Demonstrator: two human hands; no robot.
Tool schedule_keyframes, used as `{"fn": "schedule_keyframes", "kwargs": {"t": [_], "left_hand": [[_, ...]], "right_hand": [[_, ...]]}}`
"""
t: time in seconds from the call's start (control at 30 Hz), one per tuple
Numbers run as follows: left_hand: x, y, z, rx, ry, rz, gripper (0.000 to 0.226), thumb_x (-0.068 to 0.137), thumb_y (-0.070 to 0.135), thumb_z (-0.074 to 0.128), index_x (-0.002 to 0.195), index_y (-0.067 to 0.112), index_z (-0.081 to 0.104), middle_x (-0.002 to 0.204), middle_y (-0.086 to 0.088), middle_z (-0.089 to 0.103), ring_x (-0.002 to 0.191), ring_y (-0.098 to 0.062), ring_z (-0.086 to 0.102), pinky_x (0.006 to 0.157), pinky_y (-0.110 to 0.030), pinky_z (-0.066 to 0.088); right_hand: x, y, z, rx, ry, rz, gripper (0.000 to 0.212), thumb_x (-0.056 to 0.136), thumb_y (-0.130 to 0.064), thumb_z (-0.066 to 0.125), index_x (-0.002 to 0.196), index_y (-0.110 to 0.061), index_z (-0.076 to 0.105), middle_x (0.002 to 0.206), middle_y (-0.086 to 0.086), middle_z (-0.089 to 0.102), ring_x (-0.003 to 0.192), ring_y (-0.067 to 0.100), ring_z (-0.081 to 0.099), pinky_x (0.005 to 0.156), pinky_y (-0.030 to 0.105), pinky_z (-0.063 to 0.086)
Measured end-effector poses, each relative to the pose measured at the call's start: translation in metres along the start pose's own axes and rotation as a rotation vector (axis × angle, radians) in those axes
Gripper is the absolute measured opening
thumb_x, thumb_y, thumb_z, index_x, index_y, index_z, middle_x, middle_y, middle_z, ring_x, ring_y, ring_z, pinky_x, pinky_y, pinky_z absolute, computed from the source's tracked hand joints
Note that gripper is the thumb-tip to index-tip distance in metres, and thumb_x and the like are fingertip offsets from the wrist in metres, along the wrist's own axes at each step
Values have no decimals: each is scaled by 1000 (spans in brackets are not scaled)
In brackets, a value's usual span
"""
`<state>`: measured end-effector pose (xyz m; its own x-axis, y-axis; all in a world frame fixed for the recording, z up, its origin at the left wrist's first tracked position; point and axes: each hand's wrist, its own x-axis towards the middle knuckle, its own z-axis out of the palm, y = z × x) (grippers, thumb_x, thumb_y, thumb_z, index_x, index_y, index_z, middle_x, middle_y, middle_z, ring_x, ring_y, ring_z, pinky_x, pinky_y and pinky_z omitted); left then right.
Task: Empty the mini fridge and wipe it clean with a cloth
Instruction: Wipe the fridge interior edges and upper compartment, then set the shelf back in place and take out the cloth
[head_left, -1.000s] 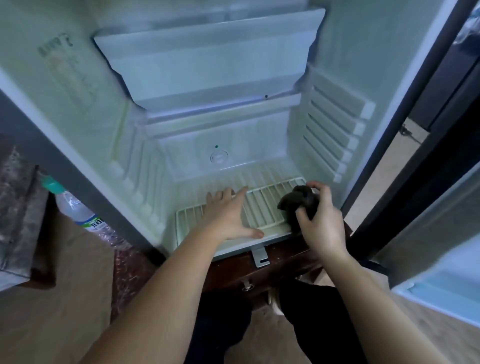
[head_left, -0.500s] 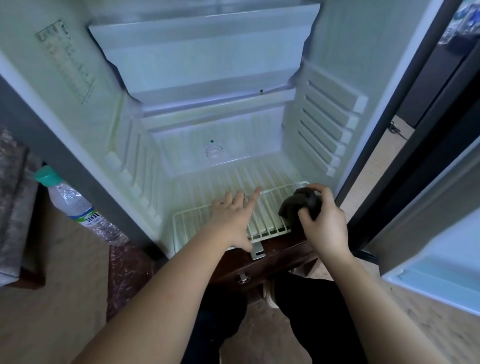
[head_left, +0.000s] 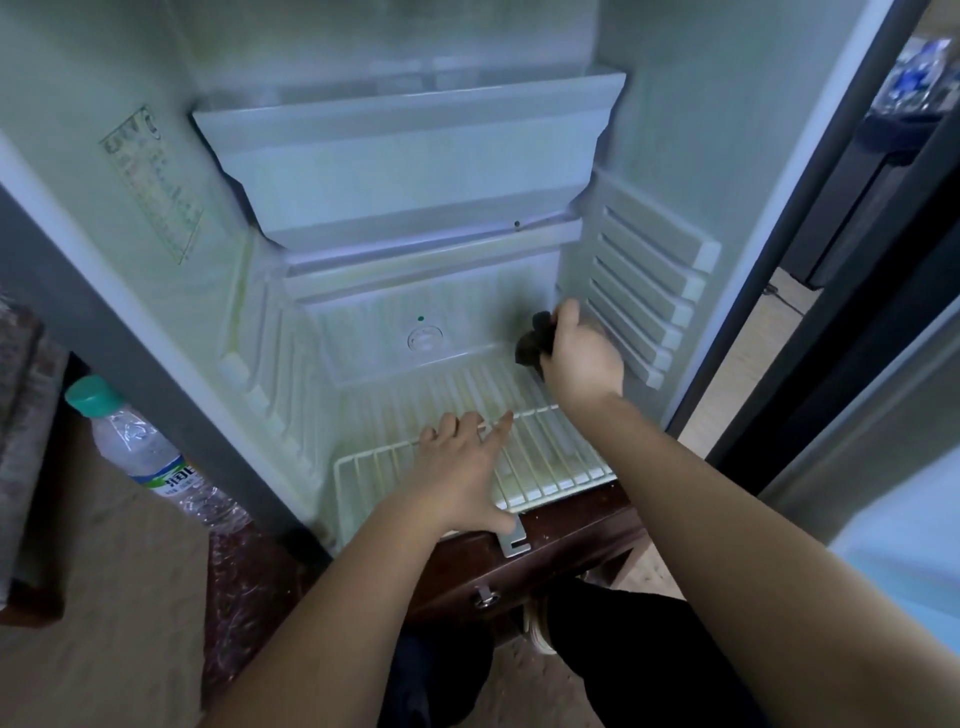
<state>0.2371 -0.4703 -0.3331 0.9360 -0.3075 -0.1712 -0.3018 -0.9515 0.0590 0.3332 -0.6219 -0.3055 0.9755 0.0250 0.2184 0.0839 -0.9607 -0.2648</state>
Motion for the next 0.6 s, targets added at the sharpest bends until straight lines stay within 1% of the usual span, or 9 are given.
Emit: {"fn": "schedule_keyframes", "kwargs": {"t": [0.03, 0.1, 0.2, 0.27, 0.33, 0.4, 0.5, 0.53, 0.6], "left_hand": [[1, -2, 0, -4, 4, -3, 118, 67, 57, 70, 155, 26, -2, 143, -8, 28, 129, -29, 27, 108, -42, 26], [2, -5, 2, -21, 6, -7, 118, 67, 58, 70, 155, 26, 0, 144, -7, 29, 128, -29, 27, 106, -42, 27], [3, -6, 3, -47, -4, -10, 116, 67, 57, 70, 156, 26, 2, 142, -7, 30, 127, -29, 28, 104, -41, 27], [2, -6, 3, -50, 1, -9, 115, 67, 56, 70, 156, 26, 3, 142, -7, 30, 126, -29, 28, 105, -40, 27], [0, -4, 1, -65, 6, -11, 115, 66, 56, 70, 155, 26, 3, 143, -7, 30, 127, -28, 28, 105, -40, 27], [-4, -1, -5, -88, 32, -17, 114, 67, 57, 70, 155, 28, 3, 144, -5, 29, 128, -27, 28, 105, -39, 25], [-13, 4, -22, -134, 72, -22, 111, 68, 56, 69, 155, 29, 6, 145, -4, 28, 128, -26, 27, 105, -38, 24], [-17, 5, -30, -141, 81, -24, 109, 68, 55, 69, 155, 29, 8, 145, -4, 29, 129, -26, 27, 105, -39, 24], [-25, 9, -43, -146, 63, -19, 106, 69, 53, 69, 154, 29, 11, 147, -4, 30, 129, -27, 28, 106, -40, 25]], "right_hand": [[4, -1, 7, -39, -41, 8, 52, 89, -23, 62, 131, -4, 37, 125, 17, 50, 119, 32, 46, 75, 37, 44], [4, -2, 22, -23, -172, 16, 58, 86, -36, 66, 130, -7, 42, 130, 15, 45, 124, 31, 40, 88, 36, 45], [-1, -3, 35, 48, -311, -47, 53, 92, -49, 53, 129, -12, 50, 131, 11, 47, 121, 27, 45, 93, 37, 42], [-5, -2, 31, -2, -352, -133, 49, 98, -49, 42, 134, -17, 50, 136, 8, 46, 125, 25, 42, 96, 38, 39], [-12, 3, 21, 37, -416, -165, 49, 100, -46, 38, 140, -19, 47, 143, 5, 44, 130, 24, 40, 101, 39, 38], [-23, 9, 6, 119, -393, -201, 49, 100, -44, 41, 140, -17, 48, 144, 3, 47, 129, 22, 43, 103, 36, 37], [-48, 20, -29, 202, -290, -347, 51, 96, -47, 50, 136, -15, 52, 140, 3, 51, 131, 20, 43, 106, 30, 31], [-56, 25, -42, 216, -296, -393, 57, 93, -53, 50, 138, -18, 51, 144, 3, 47, 135, 19, 39, 110, 29, 27], [-71, 37, -67, 195, -371, -460, 80, 81, -75, 41, 144, -26, 41, 154, 1, 33, 143, 17, 26, 117, 34, 21]]}}
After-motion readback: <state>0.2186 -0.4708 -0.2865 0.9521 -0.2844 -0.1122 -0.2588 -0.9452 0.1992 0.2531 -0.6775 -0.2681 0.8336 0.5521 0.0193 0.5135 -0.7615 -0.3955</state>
